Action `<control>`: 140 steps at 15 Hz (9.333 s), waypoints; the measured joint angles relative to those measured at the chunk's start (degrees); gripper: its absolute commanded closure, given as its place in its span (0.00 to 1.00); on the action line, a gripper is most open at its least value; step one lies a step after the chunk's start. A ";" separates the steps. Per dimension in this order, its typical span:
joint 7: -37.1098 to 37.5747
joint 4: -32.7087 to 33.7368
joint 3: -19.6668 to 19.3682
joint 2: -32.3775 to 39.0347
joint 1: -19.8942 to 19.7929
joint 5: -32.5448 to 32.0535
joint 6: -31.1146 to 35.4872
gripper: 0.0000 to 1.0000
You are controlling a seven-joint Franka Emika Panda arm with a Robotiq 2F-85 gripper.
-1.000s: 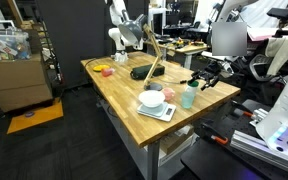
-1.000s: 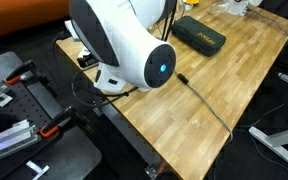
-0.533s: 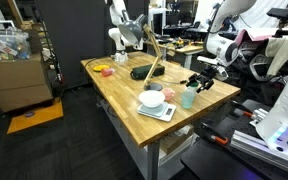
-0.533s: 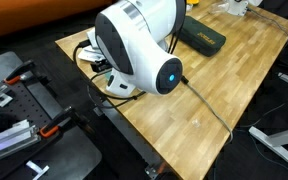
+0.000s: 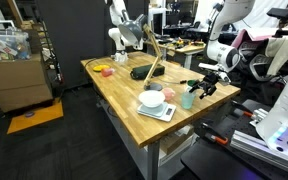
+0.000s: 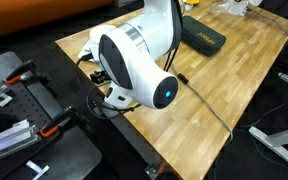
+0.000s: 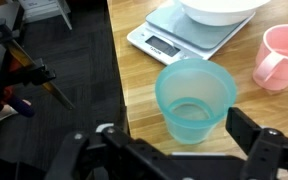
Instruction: Pour the water out of the blue cup into the white bowl
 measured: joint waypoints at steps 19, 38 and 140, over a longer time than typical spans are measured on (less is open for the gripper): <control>6.81 9.65 2.96 8.32 1.67 0.19 -0.01 0.00; 7.18 10.69 4.05 10.49 1.69 0.19 -1.05 0.51; 86.37 32.51 12.16 -0.19 34.99 -85.95 0.75 0.52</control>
